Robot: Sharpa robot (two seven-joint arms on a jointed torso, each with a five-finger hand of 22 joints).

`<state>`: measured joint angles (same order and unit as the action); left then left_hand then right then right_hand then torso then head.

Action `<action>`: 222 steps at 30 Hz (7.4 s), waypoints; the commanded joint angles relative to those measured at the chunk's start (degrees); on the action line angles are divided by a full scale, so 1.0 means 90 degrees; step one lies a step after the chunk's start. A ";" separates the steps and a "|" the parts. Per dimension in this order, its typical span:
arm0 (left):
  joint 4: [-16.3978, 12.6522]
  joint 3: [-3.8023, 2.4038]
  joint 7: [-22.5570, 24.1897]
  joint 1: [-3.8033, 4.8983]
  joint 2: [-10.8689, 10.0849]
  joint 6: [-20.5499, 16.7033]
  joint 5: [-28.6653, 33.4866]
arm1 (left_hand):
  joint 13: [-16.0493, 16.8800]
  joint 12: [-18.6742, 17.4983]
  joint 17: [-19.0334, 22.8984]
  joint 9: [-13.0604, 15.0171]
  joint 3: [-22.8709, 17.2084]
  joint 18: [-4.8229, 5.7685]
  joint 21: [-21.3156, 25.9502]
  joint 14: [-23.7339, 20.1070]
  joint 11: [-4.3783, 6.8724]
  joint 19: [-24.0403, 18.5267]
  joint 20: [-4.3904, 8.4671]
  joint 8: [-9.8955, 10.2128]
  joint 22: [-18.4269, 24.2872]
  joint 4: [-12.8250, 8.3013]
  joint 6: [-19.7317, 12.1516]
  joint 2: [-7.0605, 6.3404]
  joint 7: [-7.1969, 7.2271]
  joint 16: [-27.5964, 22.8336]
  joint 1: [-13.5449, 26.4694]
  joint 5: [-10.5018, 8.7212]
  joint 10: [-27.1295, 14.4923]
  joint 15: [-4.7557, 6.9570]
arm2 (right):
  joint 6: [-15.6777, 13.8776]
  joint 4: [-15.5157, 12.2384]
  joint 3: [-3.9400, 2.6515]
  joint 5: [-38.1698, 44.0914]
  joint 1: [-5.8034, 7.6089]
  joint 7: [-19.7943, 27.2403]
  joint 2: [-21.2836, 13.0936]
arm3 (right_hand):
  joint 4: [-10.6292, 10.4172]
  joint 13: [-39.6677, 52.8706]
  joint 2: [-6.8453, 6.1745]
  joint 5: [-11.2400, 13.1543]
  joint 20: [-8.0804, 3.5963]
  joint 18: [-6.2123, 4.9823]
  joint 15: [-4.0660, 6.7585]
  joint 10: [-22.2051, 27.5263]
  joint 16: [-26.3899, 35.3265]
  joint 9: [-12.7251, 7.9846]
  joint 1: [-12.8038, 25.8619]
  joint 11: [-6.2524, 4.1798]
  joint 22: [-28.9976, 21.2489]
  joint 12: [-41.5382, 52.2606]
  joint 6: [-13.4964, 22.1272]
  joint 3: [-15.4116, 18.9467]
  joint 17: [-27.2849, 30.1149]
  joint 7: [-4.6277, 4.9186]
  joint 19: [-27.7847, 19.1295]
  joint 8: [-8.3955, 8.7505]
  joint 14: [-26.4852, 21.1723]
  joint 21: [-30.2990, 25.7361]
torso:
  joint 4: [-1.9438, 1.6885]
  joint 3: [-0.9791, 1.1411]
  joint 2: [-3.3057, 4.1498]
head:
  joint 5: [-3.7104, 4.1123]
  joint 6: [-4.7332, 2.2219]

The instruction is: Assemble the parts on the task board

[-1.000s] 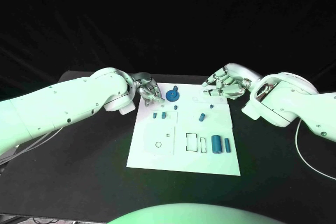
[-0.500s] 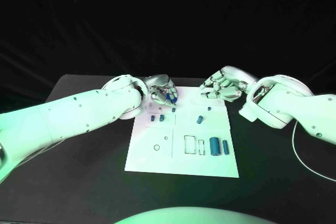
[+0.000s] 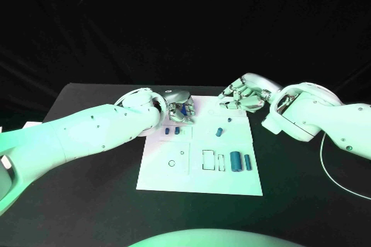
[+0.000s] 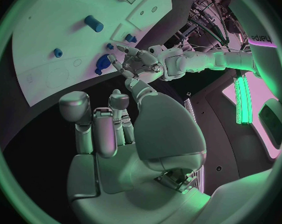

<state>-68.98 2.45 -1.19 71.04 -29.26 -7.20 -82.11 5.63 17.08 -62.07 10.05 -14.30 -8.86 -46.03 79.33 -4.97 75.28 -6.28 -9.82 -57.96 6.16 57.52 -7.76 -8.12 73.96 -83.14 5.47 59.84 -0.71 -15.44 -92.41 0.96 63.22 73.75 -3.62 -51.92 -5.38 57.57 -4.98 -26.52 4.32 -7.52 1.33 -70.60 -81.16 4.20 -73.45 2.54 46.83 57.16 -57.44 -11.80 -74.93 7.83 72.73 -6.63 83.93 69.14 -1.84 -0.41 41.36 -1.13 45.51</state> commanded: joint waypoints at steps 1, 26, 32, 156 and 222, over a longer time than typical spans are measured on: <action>0.0042 -0.0002 -0.0109 -0.0025 0.0047 0.0262 -0.0294 | -0.0054 -0.0058 -0.0116 -0.0049 -0.0070 0.0094 -0.0279 0.0069 0.0000 0.0071 -0.0001 0.0035 -0.0234 -0.0002 0.0078 0.0051 0.0002 0.0136 -0.0043 0.0020 0.0085 0.0012 | 0.0011 -0.0011 -0.0001 0.0013 -0.0004 0.0020 0.0006 | -0.0014 -0.0002 -0.0012 -0.0031 -0.0012 -0.0014 0.0046 0.0040 0.0021 -0.0010 0.0025 0.0007 0.0003 -0.0015 -0.0024 -0.0013 -0.0131 -0.0005 -0.0031 -0.0026 0.0355 -0.0020 | -0.0006 -0.0004 -0.0001 | 0.0020 0.0002; 0.0353 -0.0014 -0.0291 -0.0145 0.0338 0.0281 -0.0425 | -0.0195 -0.0273 -0.0631 -0.0260 -0.0742 0.0289 -0.1608 0.0423 0.0051 0.0435 0.0036 0.0119 -0.1328 -0.0182 0.0359 0.0098 0.0021 0.0647 -0.0173 -0.0010 0.0442 0.0071 | 0.0035 -0.0025 -0.0001 0.0013 -0.0004 0.0016 0.0009 | -0.0016 0.0012 -0.0003 -0.0035 -0.0012 -0.0012 0.0047 0.0029 0.0014 -0.0010 0.0014 0.0007 0.0014 0.0002 -0.0024 -0.0027 -0.0143 -0.0004 -0.0024 -0.0027 0.0358 -0.0015 | -0.0006 -0.0002 -0.0001 | 0.0040 0.0019; 0.0381 -0.0015 -0.0367 -0.0153 0.0361 0.0365 -0.0454 | -0.0184 -0.0278 -0.0658 -0.0280 -0.0816 0.0313 -0.1756 0.0456 0.0065 0.0481 0.0044 0.0123 -0.1445 -0.0215 0.0397 0.0082 0.0026 0.0678 -0.0155 -0.0016 0.0511 0.0083 | 0.0043 -0.0030 -0.0001 0.0013 -0.0004 0.0012 0.0003 | -0.0016 0.0012 -0.0003 -0.0035 -0.0012 -0.0012 0.0047 0.0029 0.0014 -0.0010 0.0014 0.0007 0.0014 0.0002 -0.0024 -0.0027 -0.0143 -0.0004 -0.0024 -0.0027 0.0358 -0.0015 | -0.0011 0.0002 -0.0006 | 0.0045 0.0027; -0.0280 -0.0254 -0.0585 -0.0063 -0.0630 0.0583 0.0140 | -0.0213 -0.1247 -0.0058 -0.0700 -0.1694 0.0221 -0.1337 0.0345 -0.0140 0.0164 -0.0070 0.0683 -0.1431 -0.0737 -0.0211 -0.0305 -0.0149 0.0499 0.0366 -0.0069 0.0225 -0.0066 | 0.0059 0.0044 -0.0001 0.0039 -0.0006 -0.0030 -0.0015 | -0.0037 -0.0015 -0.0016 -0.0032 -0.0012 -0.0021 0.0047 0.0041 0.0043 -0.0009 0.0023 0.0009 -0.0042 -0.0019 -0.0028 -0.0033 -0.0103 -0.0004 -0.0041 -0.0032 0.0351 -0.0044 | -0.0010 -0.0003 -0.0011 | -0.0006 0.0090; -0.1808 -0.0231 0.2775 -0.0115 -0.2103 -0.1182 0.9660 | -0.0037 -0.0570 0.2367 -0.0666 -0.1585 -0.0183 0.1216 -0.0688 -0.0031 -0.0890 -0.0009 0.0239 0.0044 -0.0854 0.0412 0.0230 -0.0167 -0.0943 0.0445 -0.0021 0.0735 0.0022 | 0.1335 0.1073 0.0019 0.4555 -0.0556 -0.0448 0.0746 | 0.0566 -0.5559 -0.0341 0.1775 0.0031 -0.0230 -0.0070 0.0773 0.2115 0.0007 -0.0565 0.0112 -0.1454 -0.5231 -0.0567 -0.1603 0.2149 -0.0097 -0.0695 0.0212 -0.0171 -0.1018 | -0.0012 -0.0009 -0.0002 | 0.0243 -0.0110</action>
<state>-85.05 0.41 22.83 70.04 -48.16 -18.25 4.16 5.24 11.65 -40.81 4.12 -28.83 -9.34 -35.28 73.72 -5.11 67.45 -6.46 -7.30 -57.62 -1.53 61.63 -6.41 -9.71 65.71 -79.08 5.47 66.85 -0.52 -4.89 -82.84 1.05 103.13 68.96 -8.08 -45.43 -0.24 7.60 -8.54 -10.85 4.93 -9.29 0.52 -63.36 -62.17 4.21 -78.50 3.64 33.68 10.33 -62.25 -25.95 -55.53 6.96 66.59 -4.85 82.30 60.06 -1.99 -0.52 41.34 1.08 44.49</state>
